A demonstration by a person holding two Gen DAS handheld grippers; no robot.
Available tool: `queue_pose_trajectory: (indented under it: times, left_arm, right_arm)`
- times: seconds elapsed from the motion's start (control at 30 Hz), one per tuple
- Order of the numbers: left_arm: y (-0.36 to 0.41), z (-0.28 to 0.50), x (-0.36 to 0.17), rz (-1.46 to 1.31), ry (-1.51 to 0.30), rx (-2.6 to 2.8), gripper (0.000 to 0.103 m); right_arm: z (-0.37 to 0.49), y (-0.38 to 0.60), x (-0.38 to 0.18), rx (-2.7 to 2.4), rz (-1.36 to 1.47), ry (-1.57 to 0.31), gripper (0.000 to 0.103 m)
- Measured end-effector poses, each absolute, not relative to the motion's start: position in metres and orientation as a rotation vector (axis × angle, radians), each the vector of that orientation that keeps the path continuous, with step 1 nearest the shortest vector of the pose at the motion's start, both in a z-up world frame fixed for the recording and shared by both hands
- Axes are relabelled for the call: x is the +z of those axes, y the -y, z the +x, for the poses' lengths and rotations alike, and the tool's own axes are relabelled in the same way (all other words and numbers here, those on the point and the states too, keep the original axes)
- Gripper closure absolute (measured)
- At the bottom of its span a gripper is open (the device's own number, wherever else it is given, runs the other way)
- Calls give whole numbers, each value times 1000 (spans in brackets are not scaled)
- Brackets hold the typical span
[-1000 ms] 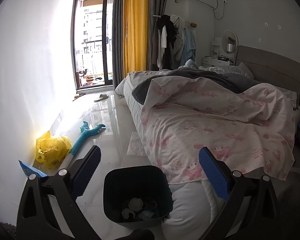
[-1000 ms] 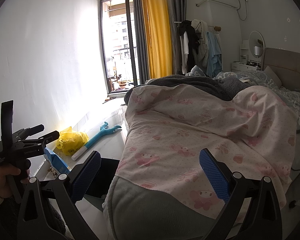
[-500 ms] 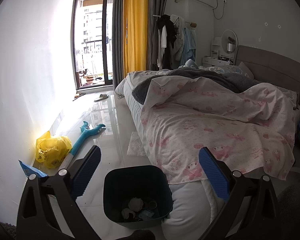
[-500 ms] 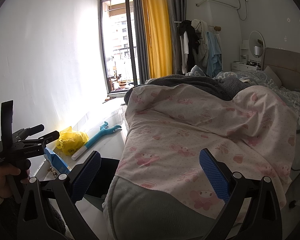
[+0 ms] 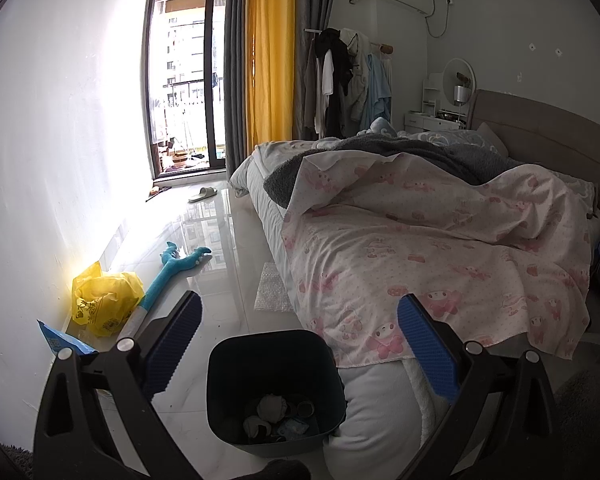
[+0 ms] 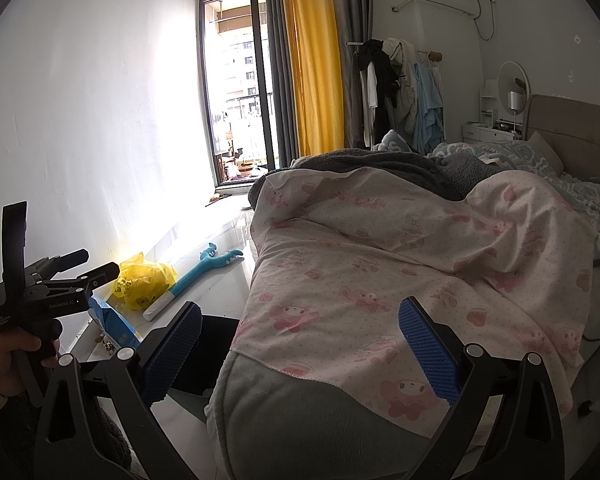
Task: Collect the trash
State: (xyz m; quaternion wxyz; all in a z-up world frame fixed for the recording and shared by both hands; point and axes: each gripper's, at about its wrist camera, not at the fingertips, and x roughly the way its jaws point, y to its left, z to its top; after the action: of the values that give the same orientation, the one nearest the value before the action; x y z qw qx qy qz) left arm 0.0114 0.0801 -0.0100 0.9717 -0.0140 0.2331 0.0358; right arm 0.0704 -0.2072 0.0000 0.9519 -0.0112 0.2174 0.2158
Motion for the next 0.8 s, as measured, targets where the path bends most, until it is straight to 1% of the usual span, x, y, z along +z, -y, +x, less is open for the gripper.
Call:
queue_pose_trajectory:
  times: [0.8]
  left_arm:
    - [-81,11,-10,-32,-471,60,3]
  right_arm:
    - [70,207,0,439,-23,-442,3]
